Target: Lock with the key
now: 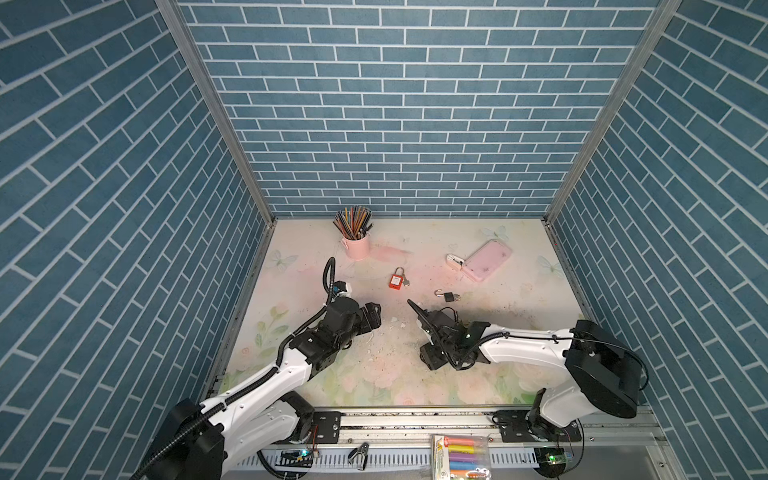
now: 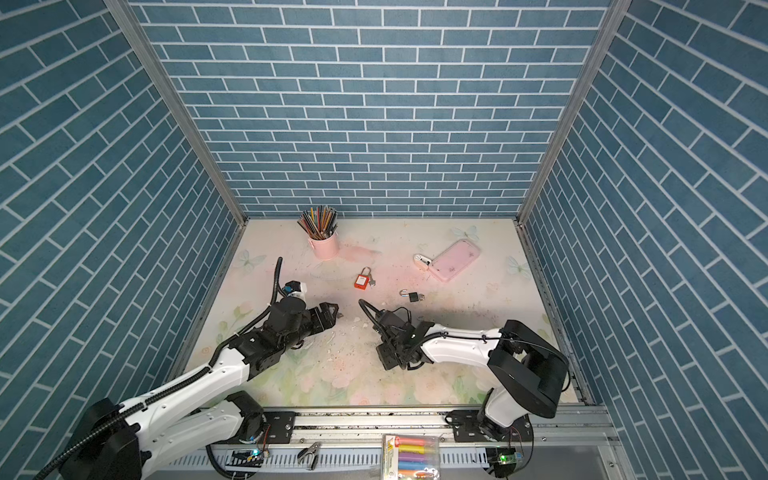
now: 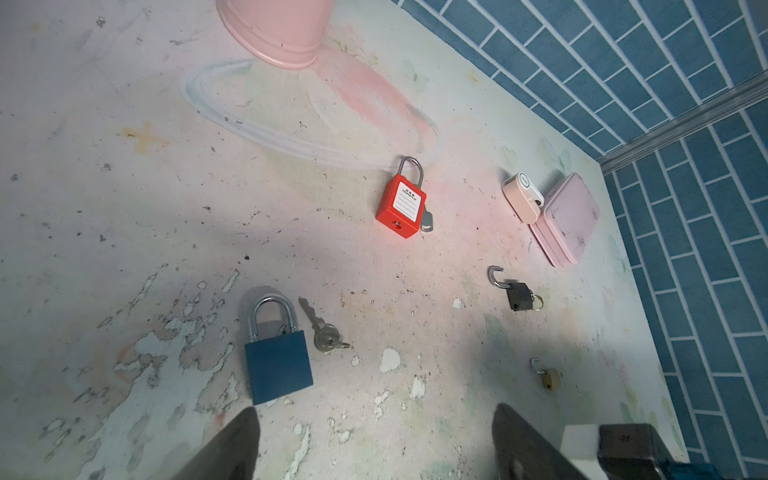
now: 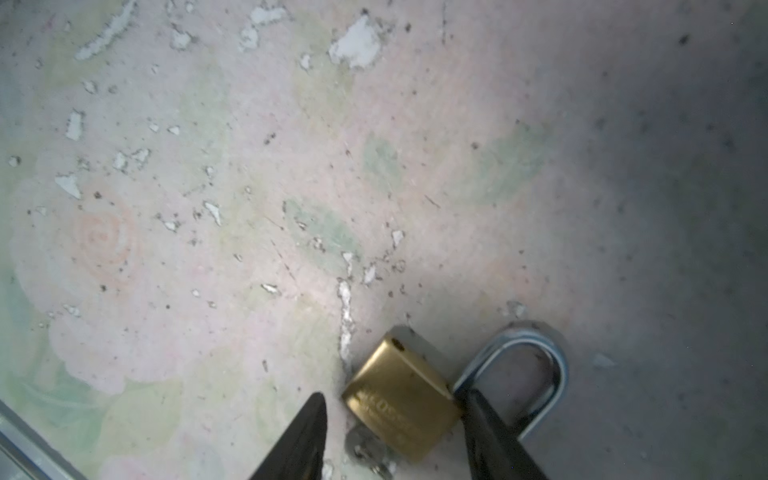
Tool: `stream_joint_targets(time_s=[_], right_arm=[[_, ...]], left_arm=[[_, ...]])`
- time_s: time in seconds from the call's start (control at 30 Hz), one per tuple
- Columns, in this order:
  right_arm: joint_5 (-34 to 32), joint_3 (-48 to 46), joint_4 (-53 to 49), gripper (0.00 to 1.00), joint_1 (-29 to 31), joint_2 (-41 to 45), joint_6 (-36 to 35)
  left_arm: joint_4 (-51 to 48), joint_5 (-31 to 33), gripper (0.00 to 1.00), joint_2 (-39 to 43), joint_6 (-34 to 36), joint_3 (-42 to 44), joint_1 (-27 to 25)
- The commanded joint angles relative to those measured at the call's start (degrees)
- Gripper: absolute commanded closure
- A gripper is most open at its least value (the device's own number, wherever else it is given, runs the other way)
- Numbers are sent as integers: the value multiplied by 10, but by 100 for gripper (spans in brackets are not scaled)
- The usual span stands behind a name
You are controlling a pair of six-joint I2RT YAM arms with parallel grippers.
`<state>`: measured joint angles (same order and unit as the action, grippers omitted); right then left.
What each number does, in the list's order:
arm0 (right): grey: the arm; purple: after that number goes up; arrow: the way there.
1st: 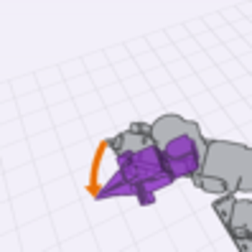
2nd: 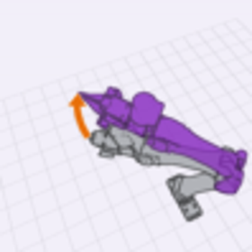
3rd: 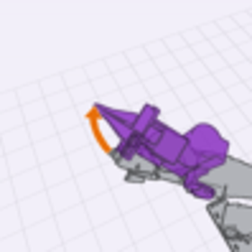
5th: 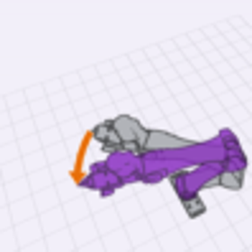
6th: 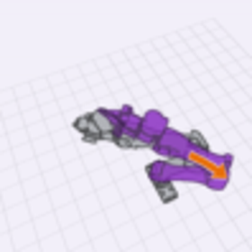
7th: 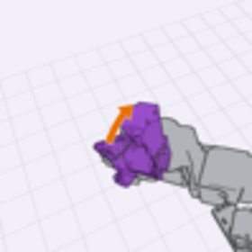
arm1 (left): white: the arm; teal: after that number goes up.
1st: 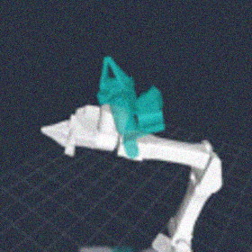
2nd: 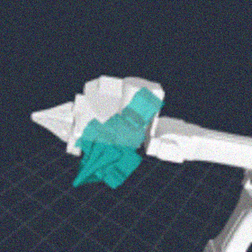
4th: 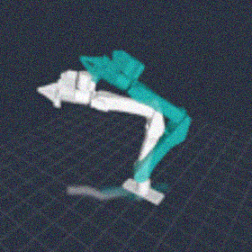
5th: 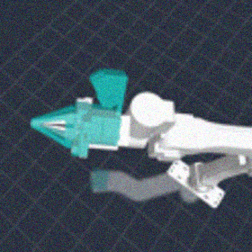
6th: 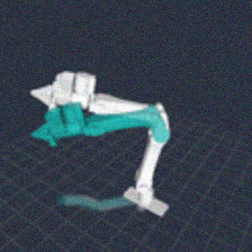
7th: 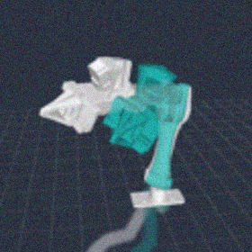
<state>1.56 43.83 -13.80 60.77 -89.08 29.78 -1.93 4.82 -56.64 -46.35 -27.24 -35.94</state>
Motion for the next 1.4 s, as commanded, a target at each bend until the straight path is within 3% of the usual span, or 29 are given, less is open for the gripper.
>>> stream_joint_targets(time_s=[0.0, 0.77, 1.17, 1.37], right_arm=[[17, 14, -8, 46, 7, -33, 20], [-10, 19, -61, 48, 36, -35, 15], [-71, 54, -121, 45, 63, -42, 61], [-68, 53, -110, 48, 68, -54, 70]], left_arm=[[-9, 7, 12, 13, -3, 8, -2], [0, 3, 12, -3, -8, 7, -2], [-7, 9, 12, 15, -8, 17, -2], [-4, 5, 12, 10, -7, 17, -2]])
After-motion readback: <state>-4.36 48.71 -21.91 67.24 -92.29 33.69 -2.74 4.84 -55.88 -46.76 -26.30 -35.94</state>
